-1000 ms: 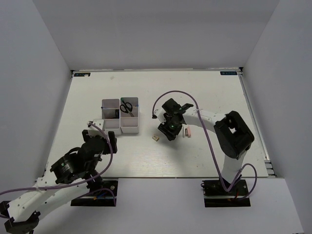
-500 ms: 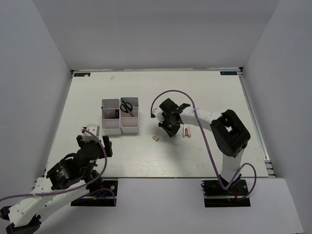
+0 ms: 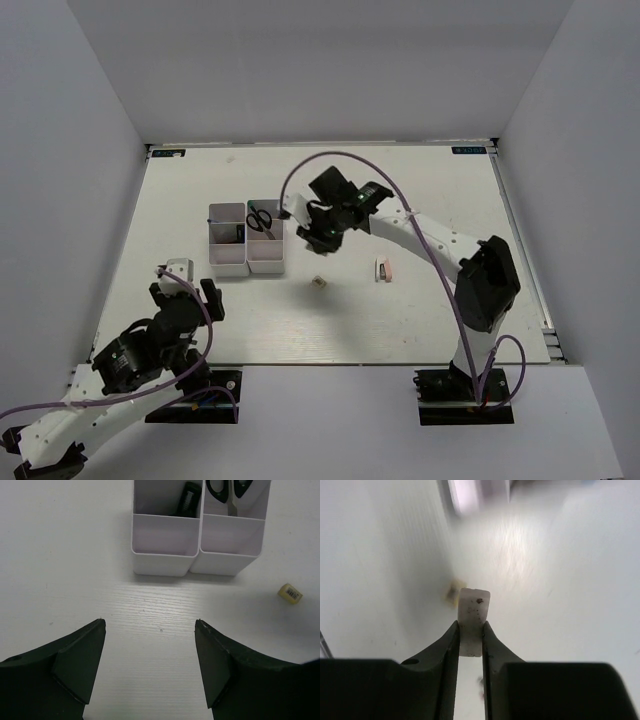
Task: Sort the stationery into containers
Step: Pick up the stationery from the center of the board, then place the stationery in the storage box.
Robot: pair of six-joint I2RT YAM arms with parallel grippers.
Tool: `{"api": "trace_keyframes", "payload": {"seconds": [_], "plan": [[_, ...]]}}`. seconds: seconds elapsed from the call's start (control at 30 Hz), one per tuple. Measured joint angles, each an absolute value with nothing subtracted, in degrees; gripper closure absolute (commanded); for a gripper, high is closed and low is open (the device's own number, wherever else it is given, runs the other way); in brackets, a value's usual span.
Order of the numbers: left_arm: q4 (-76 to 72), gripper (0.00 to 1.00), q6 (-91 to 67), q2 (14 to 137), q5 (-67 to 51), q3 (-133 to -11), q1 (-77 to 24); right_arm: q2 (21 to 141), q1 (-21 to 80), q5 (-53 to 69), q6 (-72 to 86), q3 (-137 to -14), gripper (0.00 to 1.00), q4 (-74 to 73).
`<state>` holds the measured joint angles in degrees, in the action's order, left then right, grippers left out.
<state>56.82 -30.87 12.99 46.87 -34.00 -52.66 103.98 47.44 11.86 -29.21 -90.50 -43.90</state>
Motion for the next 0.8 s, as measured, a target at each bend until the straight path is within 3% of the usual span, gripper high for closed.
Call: {"api": "trace_keyframes", "payload": {"seconds": [0.17,0.3,0.8], "plan": [[59.27,0.22,-33.93,11.11,51.07,-34.00,-52.66,104.25,52.77,18.39,-35.44,-100.44,1.00,-39.33],[61.28,0.22,-35.94,8.54,54.11,-34.00,-52.66,110.91,56.82,20.71,-38.06,-108.40,1.00,-36.40],[63.40,0.25,-37.89,5.45,57.69,-34.02,-52.56,128.25,60.97,21.71,-39.81,-113.73,1.00,-15.57]]}}
